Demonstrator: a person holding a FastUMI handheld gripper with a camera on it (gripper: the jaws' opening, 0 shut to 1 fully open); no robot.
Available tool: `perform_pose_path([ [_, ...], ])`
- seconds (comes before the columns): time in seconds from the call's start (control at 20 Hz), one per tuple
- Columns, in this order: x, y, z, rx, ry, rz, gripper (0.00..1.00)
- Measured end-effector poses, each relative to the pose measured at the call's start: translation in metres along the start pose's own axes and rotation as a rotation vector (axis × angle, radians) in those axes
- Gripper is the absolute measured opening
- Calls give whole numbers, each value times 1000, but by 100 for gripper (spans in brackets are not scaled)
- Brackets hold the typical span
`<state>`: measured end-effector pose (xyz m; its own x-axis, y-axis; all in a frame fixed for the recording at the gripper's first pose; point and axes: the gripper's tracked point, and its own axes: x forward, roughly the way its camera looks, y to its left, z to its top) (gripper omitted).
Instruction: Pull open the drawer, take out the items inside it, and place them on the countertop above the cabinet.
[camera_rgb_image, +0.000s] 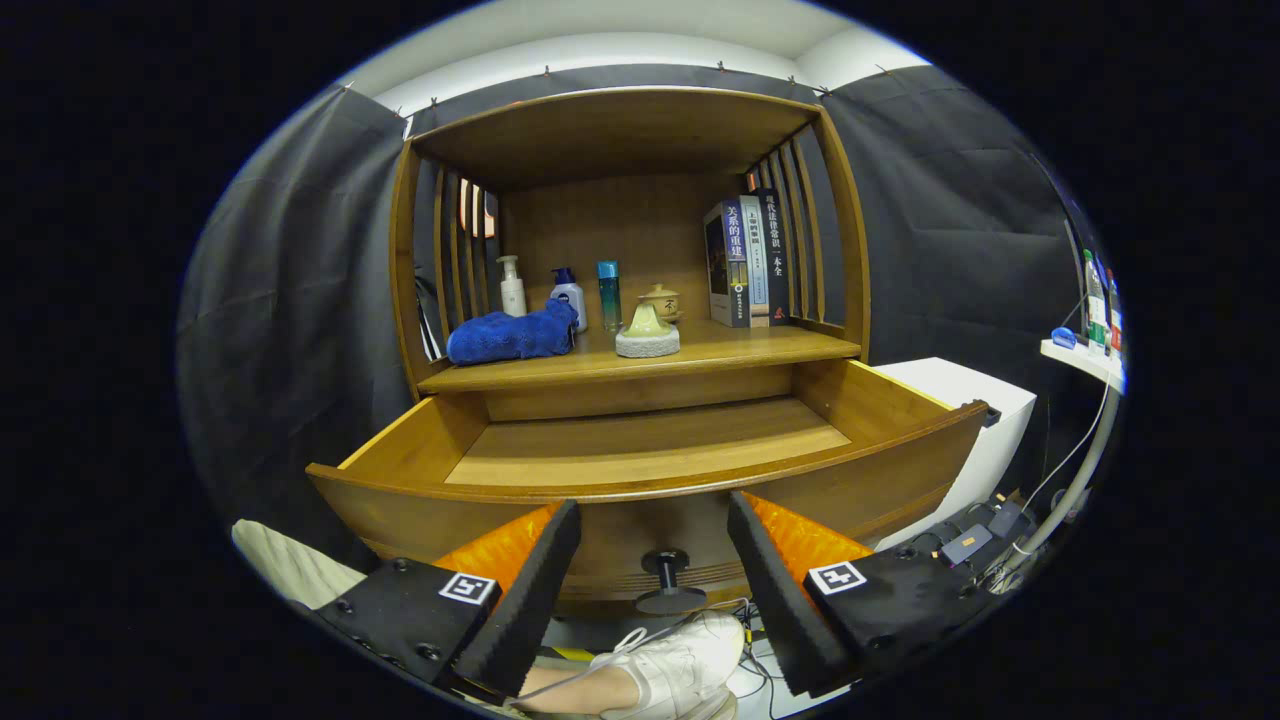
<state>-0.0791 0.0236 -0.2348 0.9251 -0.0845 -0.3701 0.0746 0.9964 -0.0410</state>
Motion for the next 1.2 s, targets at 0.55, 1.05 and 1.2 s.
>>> perform_pose_path([
  [0.55, 27, 2, 6, -7, 3, -21, 98],
  [1.05, 70, 9, 22, -4, 27, -40, 98],
  [1.2, 78, 9, 23, -25, 18, -33, 98],
])
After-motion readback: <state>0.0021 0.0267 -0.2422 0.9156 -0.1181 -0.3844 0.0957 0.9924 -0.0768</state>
